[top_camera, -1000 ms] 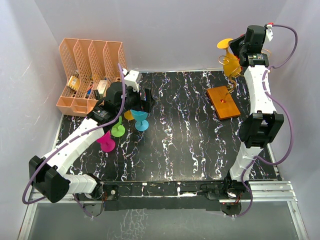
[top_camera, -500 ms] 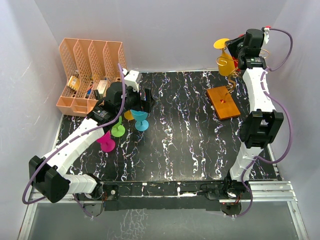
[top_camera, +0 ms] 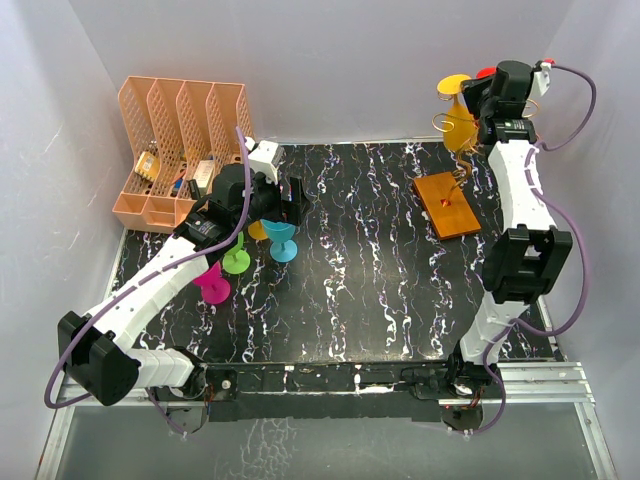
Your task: Take the wine glass off the wine glass rack
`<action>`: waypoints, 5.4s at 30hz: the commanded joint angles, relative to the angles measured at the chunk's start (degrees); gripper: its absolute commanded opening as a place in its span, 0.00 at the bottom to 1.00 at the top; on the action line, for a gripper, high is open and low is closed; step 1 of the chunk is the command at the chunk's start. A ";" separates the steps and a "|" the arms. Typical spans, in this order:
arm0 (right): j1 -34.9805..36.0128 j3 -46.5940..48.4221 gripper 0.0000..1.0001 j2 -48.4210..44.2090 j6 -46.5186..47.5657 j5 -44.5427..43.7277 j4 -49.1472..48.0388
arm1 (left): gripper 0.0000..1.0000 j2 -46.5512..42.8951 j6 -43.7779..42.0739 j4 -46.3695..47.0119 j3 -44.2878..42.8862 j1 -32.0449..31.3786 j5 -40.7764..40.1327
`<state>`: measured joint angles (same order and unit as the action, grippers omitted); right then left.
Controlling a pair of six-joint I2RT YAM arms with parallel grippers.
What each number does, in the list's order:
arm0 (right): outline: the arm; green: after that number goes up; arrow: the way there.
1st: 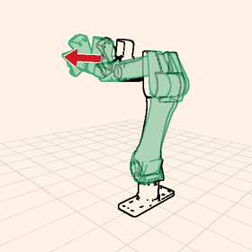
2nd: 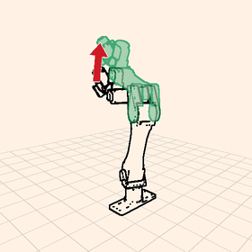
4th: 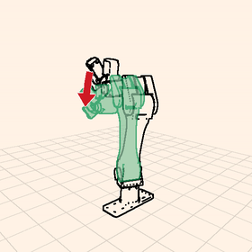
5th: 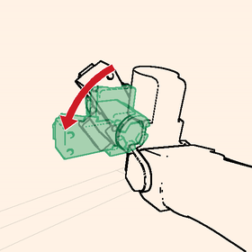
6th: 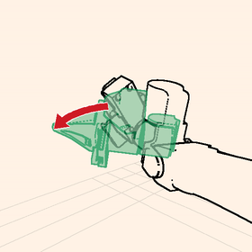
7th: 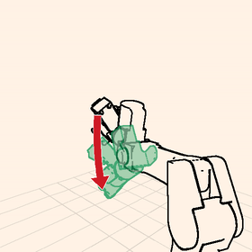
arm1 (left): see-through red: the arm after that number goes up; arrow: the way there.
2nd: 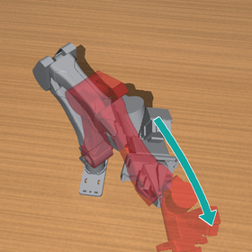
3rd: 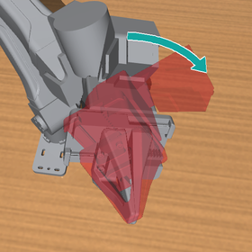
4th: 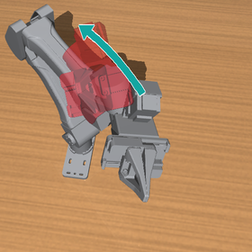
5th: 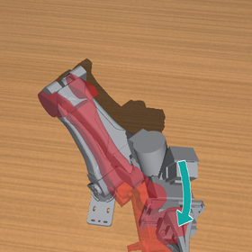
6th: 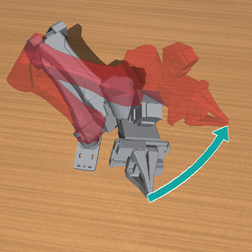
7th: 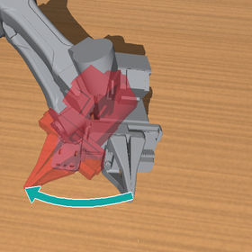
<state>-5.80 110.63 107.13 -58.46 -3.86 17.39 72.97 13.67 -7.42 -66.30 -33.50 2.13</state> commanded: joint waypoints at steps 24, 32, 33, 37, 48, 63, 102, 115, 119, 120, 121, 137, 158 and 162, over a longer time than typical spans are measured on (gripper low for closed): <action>-0.43 -13.09 0.08 -13.34 -1.58 27.98 -14.93 | 0.97 -0.62 -0.31 0.54 -0.68 0.32 0.14; 2.04 -13.57 0.08 -12.35 -3.94 55.25 -30.07 | 0.97 -0.92 -0.05 0.86 -0.58 0.23 0.33; 2.62 -14.35 0.08 -13.41 -3.37 56.35 -30.62 | 0.97 -0.97 -0.05 0.91 -0.50 0.25 0.33; 5.34 -22.41 0.08 -20.83 -2.37 57.69 -35.78 | 0.97 -1.14 0.17 1.28 -0.09 0.26 0.25; 12.31 -54.88 0.08 -48.50 -1.10 51.09 -44.53 | 0.97 -7.42 -1.80 8.83 6.61 0.25 -6.57; 12.31 -79.04 0.08 -71.66 -12.15 33.07 -52.21 | 0.97 -26.62 21.27 0.39 12.61 0.34 -2.75; 31.74 -88.75 0.08 -53.20 -51.87 19.90 -93.18 | 0.80 -22.78 67.59 62.37 32.60 0.31 30.50; 31.79 -91.92 0.31 -59.09 -42.33 20.24 -63.95 | 0.21 -19.70 71.31 65.91 37.42 0.16 26.09; 31.77 -88.79 0.40 -62.84 -32.17 18.00 -46.55 | 0.10 -20.95 68.77 59.68 36.77 0.09 26.11; 31.83 -88.67 0.43 -63.96 -29.52 16.54 -41.96 | 0.08 -21.49 67.59 57.05 36.46 0.11 26.21; 31.81 -88.75 0.45 -65.05 -27.23 14.97 -37.10 | 0.06 -22.11 66.38 53.96 36.12 0.12 26.25; 31.80 -88.21 0.82 -81.53 0.75 -11.71 2.41 | 0.00 -29.71 36.92 -19.85 20.00 0.05 12.87; 31.81 -78.37 0.82 -70.64 7.60 -15.94 5.91 | 0.00 3.72 8.55 -49.10 -12.04 0.05 -7.23; 31.74 -78.29 0.82 -71.75 8.24 -16.73 5.94 | 0.00 7.87 7.66 -48.33 -12.51 0.09 -9.00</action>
<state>25.78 31.46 36.95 -51.09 -18.74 24.71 78.89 24.36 -54.87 -75.94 -33.34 -3.84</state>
